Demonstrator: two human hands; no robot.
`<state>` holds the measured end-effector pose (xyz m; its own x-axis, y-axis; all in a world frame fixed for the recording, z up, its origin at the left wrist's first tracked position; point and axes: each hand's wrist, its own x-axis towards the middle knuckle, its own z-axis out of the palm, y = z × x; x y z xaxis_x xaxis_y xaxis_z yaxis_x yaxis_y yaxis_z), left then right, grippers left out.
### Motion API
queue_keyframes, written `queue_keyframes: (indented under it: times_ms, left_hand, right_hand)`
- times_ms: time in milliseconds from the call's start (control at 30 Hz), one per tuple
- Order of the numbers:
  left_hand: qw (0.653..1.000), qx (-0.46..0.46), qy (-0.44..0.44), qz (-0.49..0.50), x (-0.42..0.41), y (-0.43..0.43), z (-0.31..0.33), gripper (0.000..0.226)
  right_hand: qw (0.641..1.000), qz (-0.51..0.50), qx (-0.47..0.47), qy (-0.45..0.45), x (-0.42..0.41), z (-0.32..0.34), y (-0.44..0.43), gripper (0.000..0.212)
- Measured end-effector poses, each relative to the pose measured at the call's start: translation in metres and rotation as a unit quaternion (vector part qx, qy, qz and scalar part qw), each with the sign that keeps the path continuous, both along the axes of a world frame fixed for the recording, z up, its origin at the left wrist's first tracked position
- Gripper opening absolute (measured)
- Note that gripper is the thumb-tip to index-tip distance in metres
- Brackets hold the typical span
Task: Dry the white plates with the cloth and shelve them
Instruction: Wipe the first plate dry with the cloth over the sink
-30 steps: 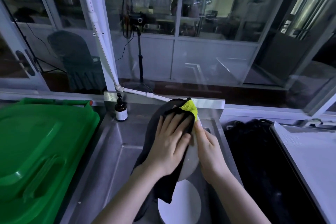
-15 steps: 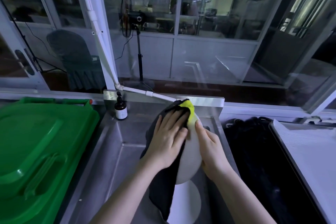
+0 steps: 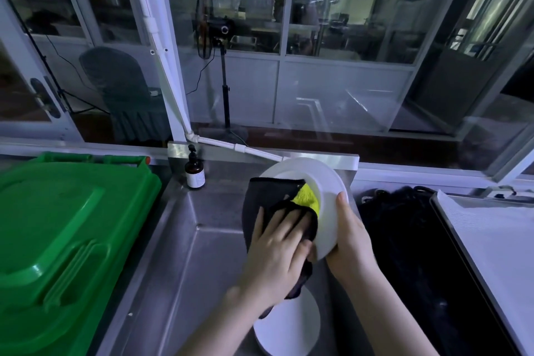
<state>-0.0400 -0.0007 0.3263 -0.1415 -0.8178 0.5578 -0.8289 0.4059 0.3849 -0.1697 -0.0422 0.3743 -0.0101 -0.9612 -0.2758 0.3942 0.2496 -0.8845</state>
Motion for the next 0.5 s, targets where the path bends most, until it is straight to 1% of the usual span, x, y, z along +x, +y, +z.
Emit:
queue_keyframes:
  times_ms: [67, 133, 200, 267, 367, 433, 500]
  left_hand:
    - [1.000, 0.023, 0.012, 0.007, 0.007, -0.011, 0.008, 0.047]
    - [0.996, 0.071, 0.040, 0.035, 0.021, -0.019, 0.014, 0.057]
    - [0.991, 0.110, 0.062, 0.053, 0.033, -0.020, 0.012, 0.065]
    - [0.992, 0.099, 0.063, 0.051, 0.033, -0.013, 0.011, 0.062]
    - [0.999, 0.043, 0.022, 0.022, 0.013, 0.000, 0.013, 0.049]
    - [1.000, 0.014, -0.023, -0.006, -0.001, 0.000, 0.018, 0.043]
    - [0.998, 0.034, -0.044, -0.017, -0.005, -0.009, 0.027, 0.046]
  right_hand:
    - [1.000, 0.016, -0.007, 0.004, 0.002, -0.002, 0.005, 0.044]
    - [1.000, 0.004, -0.018, 0.015, 0.000, 0.000, 0.007, 0.041]
    - [1.000, -0.010, -0.028, 0.008, -0.005, 0.006, 0.005, 0.040]
    - [0.999, -0.012, -0.041, -0.002, -0.011, 0.011, 0.001, 0.040]
    - [0.999, 0.001, -0.036, -0.017, -0.009, 0.010, 0.001, 0.041]
    - [0.999, 0.014, -0.011, -0.037, -0.004, 0.006, 0.005, 0.049]
    - [0.998, 0.034, 0.007, -0.060, 0.001, 0.001, 0.010, 0.060]
